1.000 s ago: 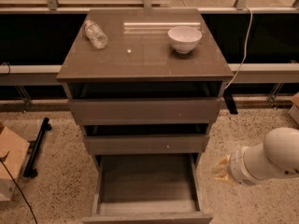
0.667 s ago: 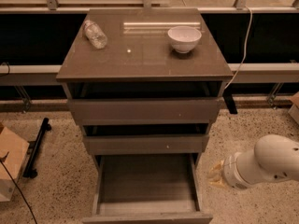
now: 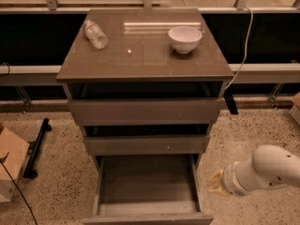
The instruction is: Close bottom drawer
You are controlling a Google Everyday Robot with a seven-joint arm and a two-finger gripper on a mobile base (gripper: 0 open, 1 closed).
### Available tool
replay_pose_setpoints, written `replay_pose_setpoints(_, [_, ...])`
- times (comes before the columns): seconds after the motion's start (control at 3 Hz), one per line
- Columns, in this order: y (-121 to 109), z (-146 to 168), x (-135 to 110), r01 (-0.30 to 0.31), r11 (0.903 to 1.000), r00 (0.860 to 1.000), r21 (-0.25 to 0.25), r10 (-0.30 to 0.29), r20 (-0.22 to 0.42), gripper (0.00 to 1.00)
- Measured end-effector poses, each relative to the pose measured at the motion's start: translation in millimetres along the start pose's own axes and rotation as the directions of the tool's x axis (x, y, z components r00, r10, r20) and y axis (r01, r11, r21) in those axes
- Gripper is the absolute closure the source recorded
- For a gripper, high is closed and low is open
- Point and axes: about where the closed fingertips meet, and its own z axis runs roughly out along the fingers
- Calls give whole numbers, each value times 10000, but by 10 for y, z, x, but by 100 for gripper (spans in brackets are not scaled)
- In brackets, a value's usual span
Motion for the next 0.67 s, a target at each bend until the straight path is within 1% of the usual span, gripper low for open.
replay_pose_setpoints(0.33, [-1, 73, 39, -183, 9998, 9992, -86, 179, -361, 100])
replay_pose_setpoints(0.67, [59, 249, 175, -538, 9985, 9967, -76, 533, -604, 100])
